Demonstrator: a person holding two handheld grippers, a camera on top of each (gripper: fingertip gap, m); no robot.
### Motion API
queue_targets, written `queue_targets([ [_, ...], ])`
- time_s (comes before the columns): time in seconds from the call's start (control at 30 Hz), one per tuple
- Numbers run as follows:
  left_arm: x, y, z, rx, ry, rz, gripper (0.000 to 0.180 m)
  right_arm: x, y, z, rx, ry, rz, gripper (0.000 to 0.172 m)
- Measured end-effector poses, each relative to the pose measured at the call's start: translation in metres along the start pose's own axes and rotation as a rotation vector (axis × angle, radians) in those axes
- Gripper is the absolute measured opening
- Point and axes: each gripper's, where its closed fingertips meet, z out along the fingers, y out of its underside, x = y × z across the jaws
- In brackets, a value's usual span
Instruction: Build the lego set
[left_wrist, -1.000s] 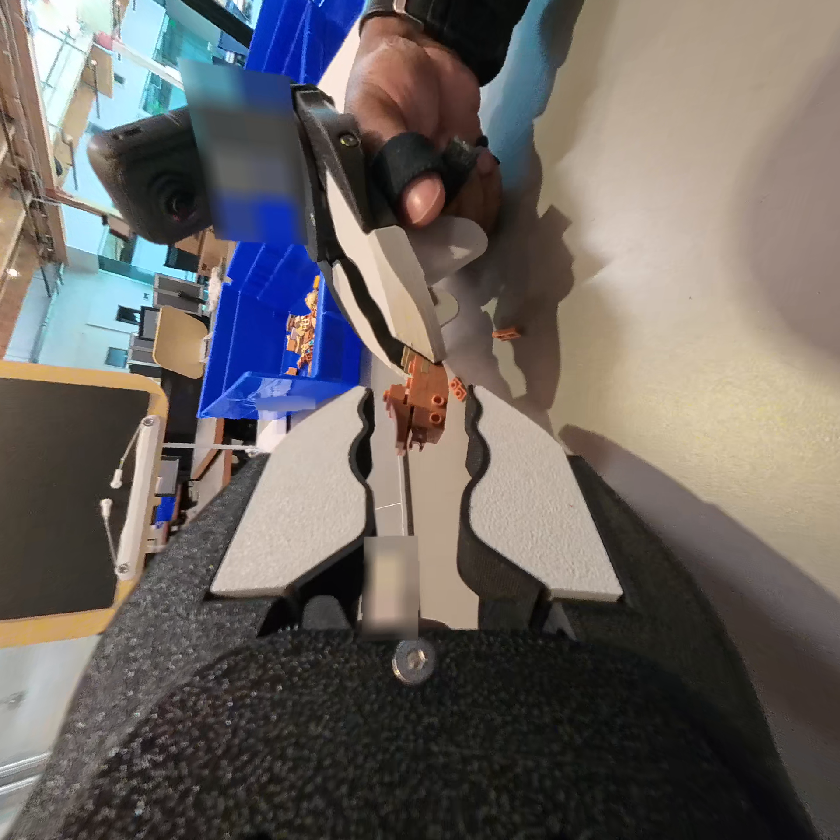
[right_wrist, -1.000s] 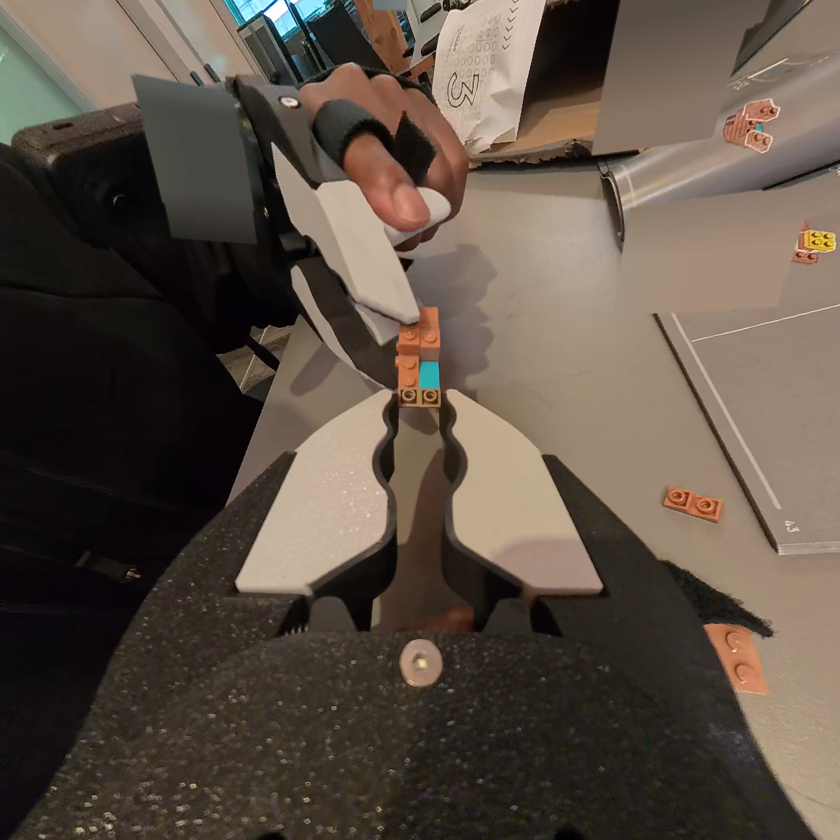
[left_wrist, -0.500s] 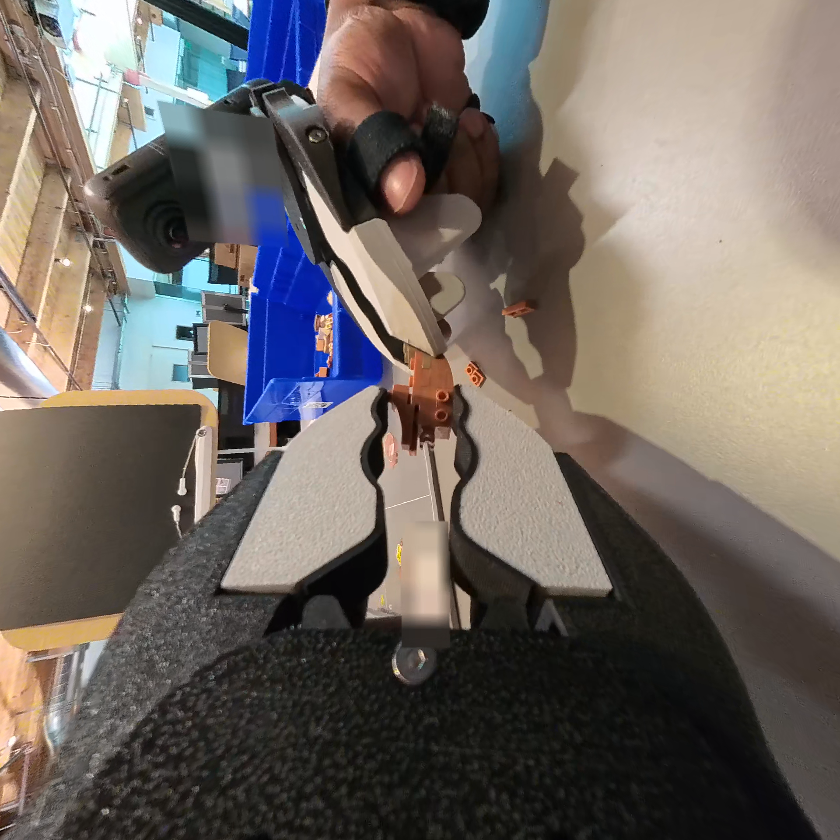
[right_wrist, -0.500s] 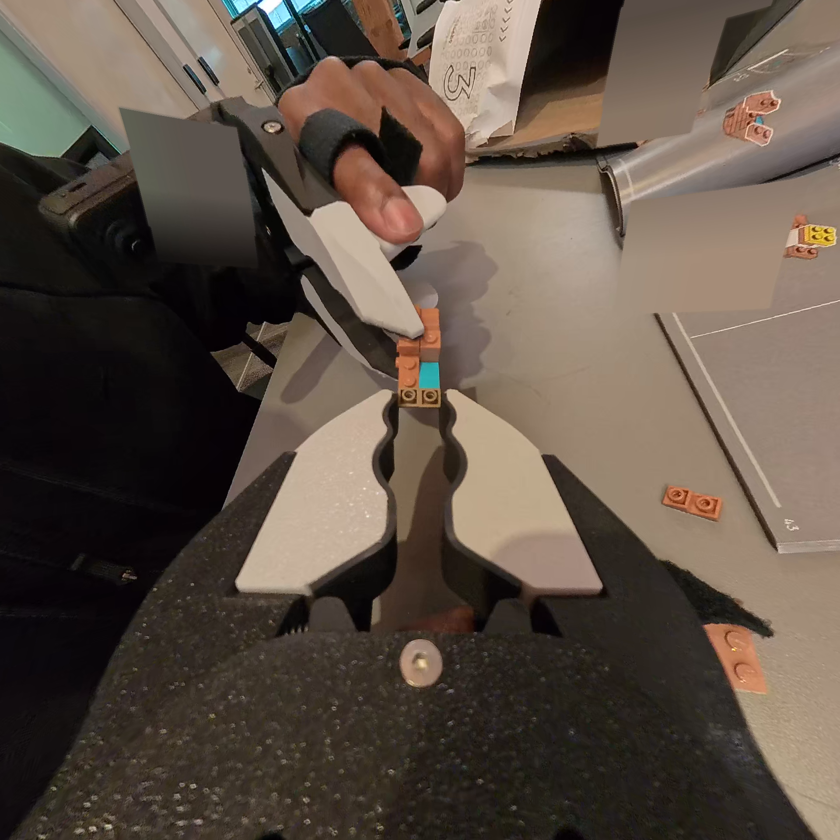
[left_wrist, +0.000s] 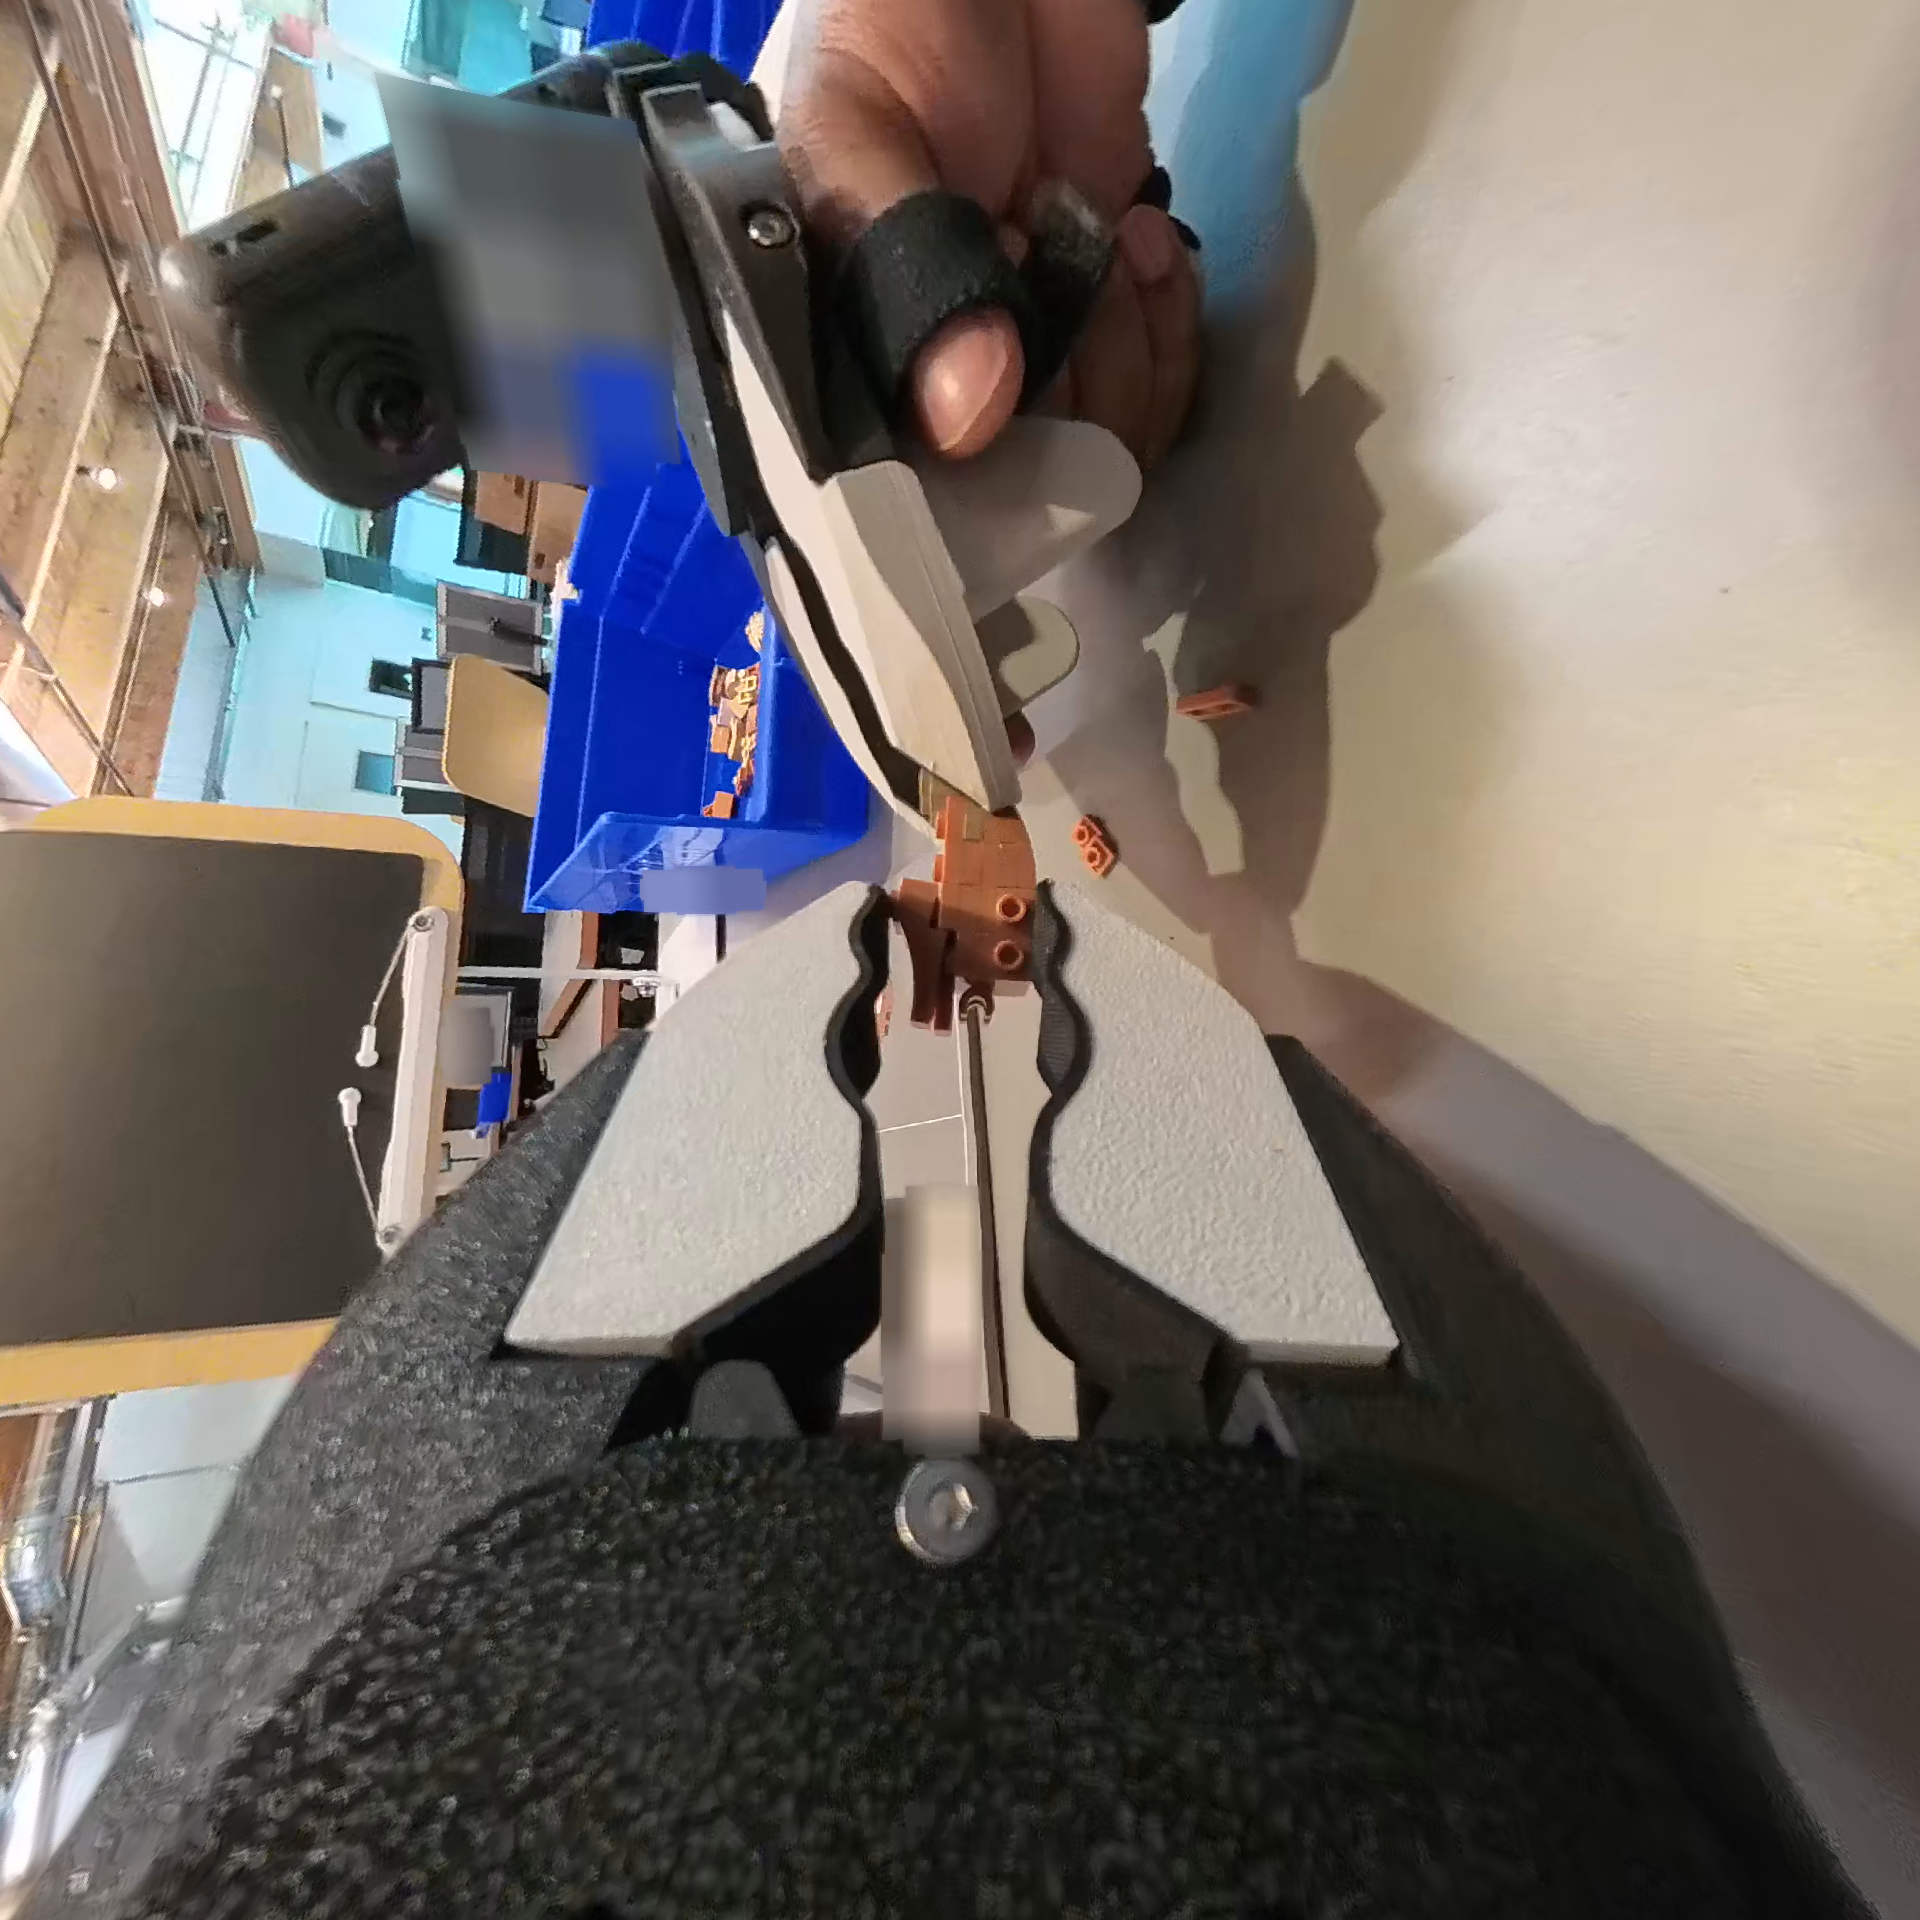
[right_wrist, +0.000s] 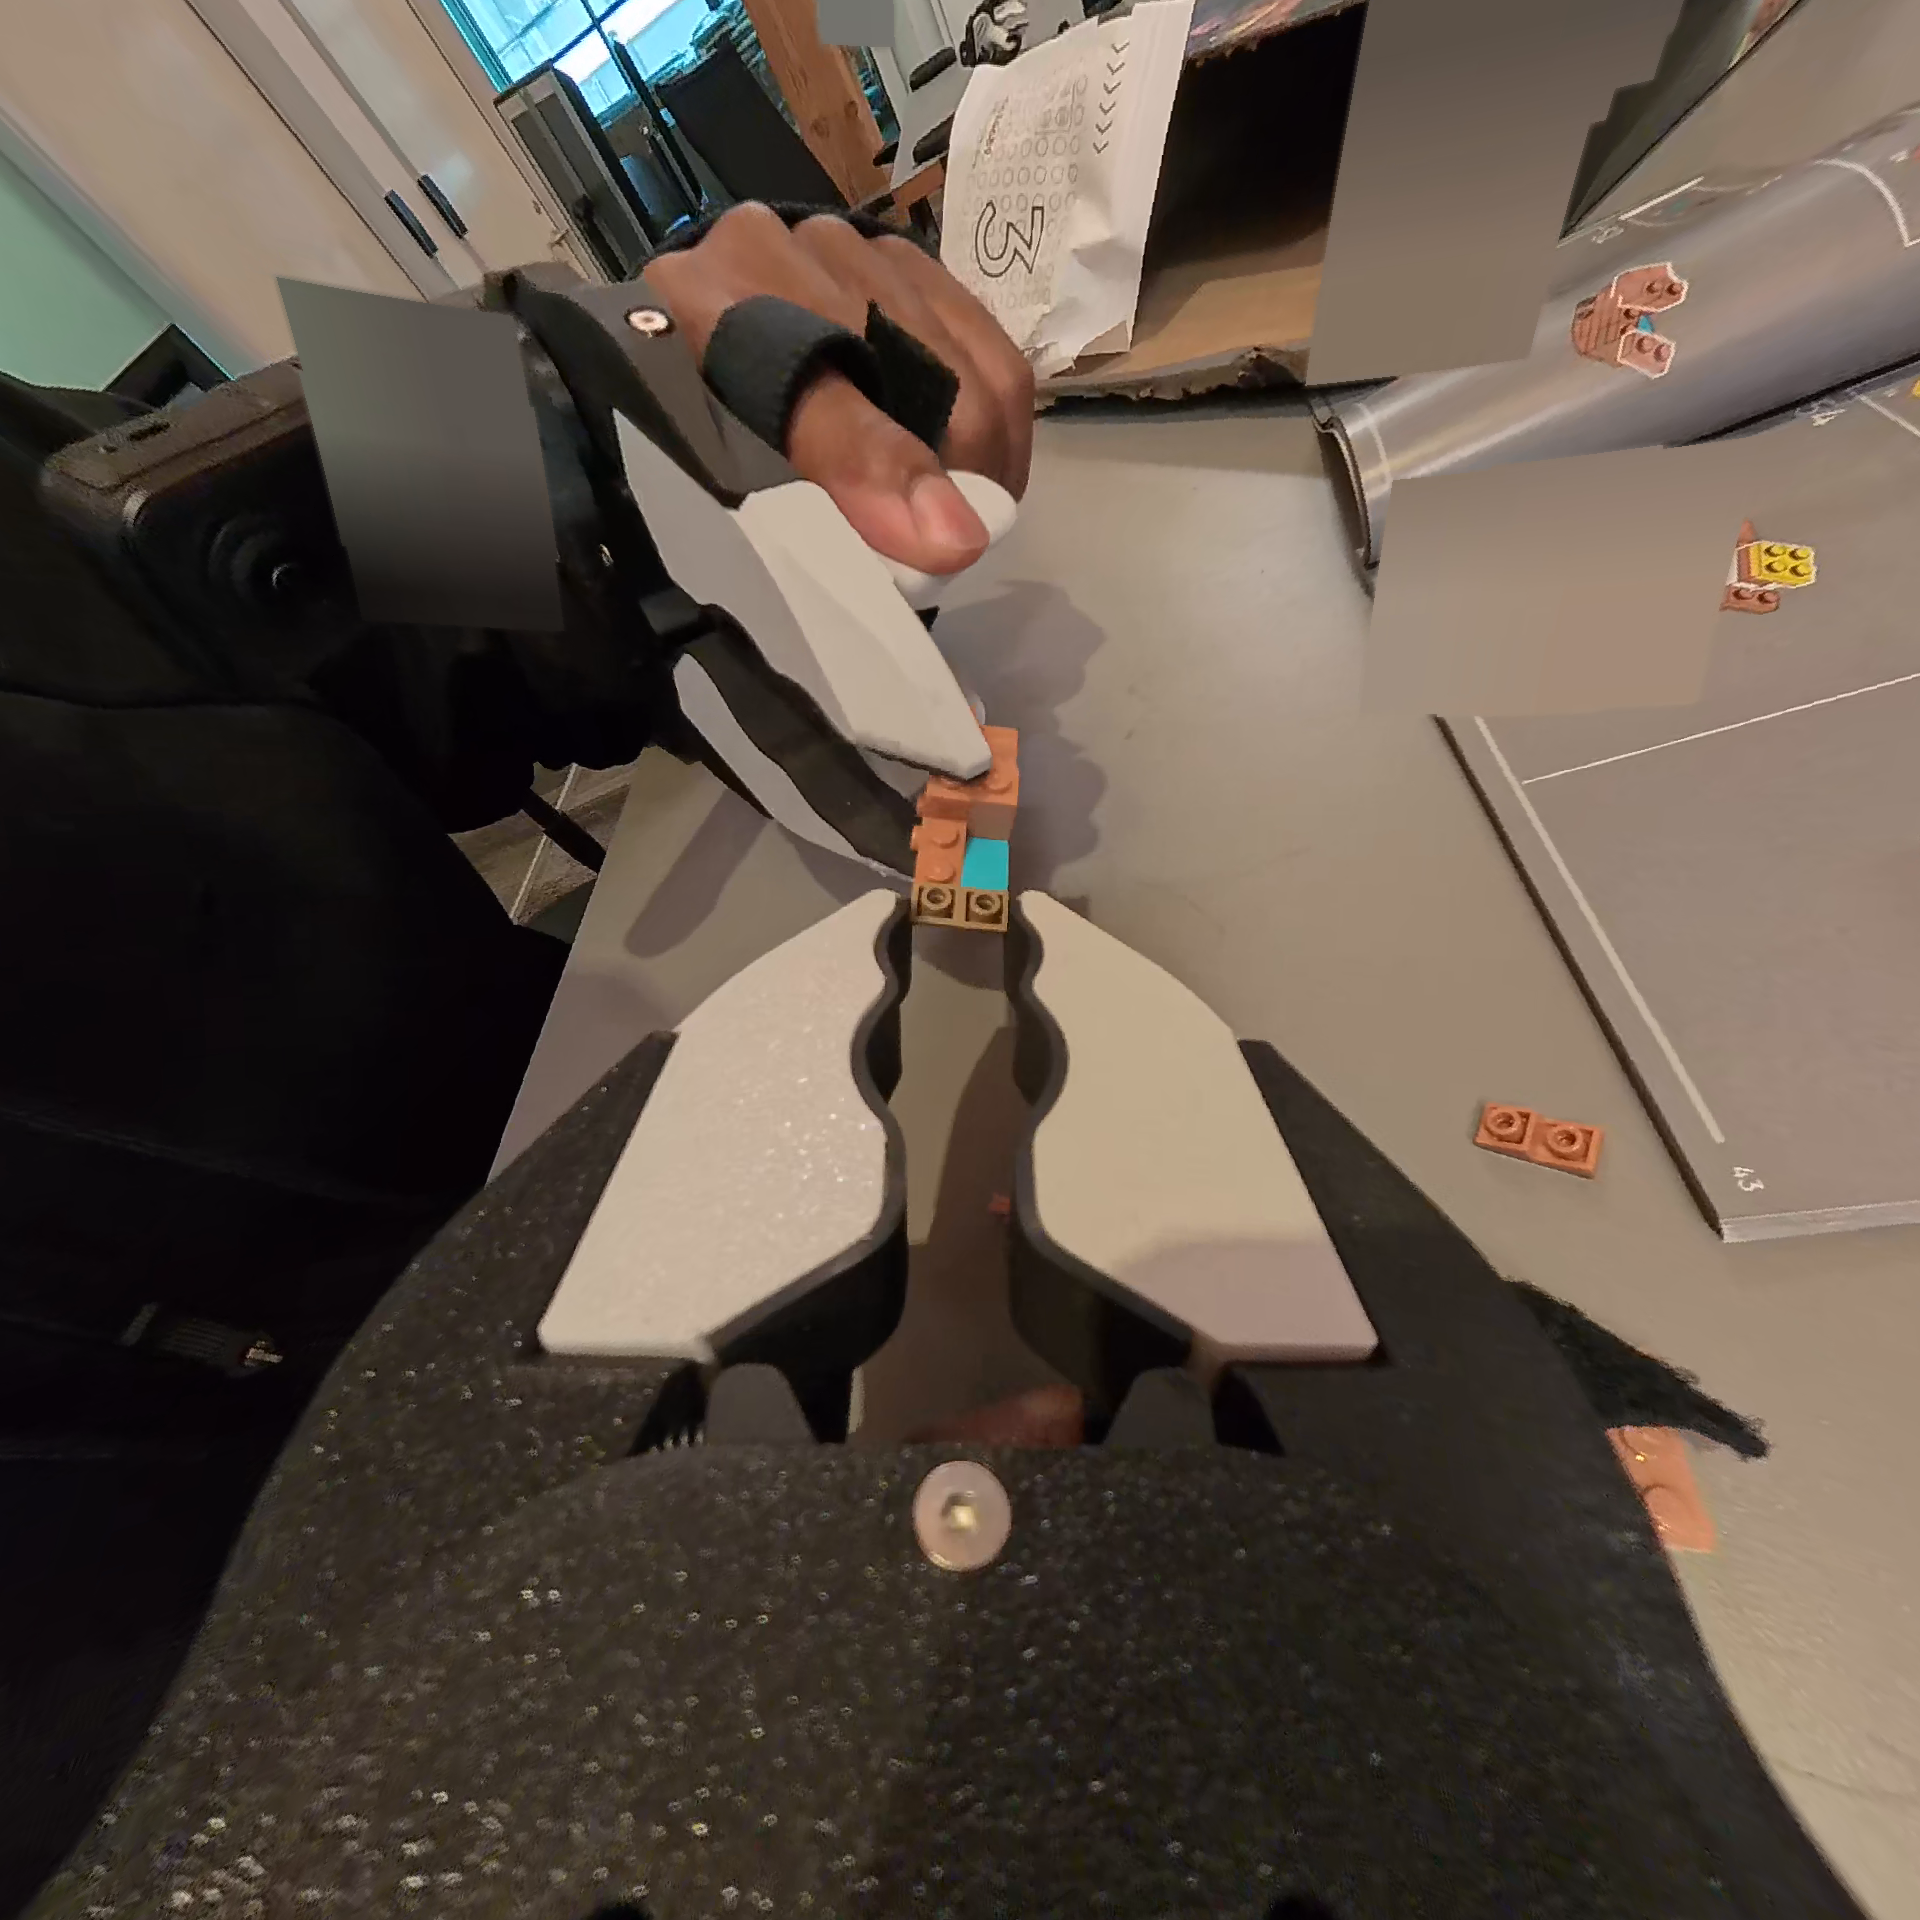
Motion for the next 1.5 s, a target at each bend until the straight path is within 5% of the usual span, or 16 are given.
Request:
queue_targets([
  [0.9, -0.008, -0.001, 0.007, 0.024, -0.064, -0.155, 0.025, 0.003, -0.007, -0.008, 0.067, 0.038, -0.009, 0.017],
  [1.5, -0.007, -0.008, 0.014, -0.036, -0.127, -0.001, 0.025, 0.006, -0.002, -0.004, 0.033, 0.152, -0.030, 0.019],
])
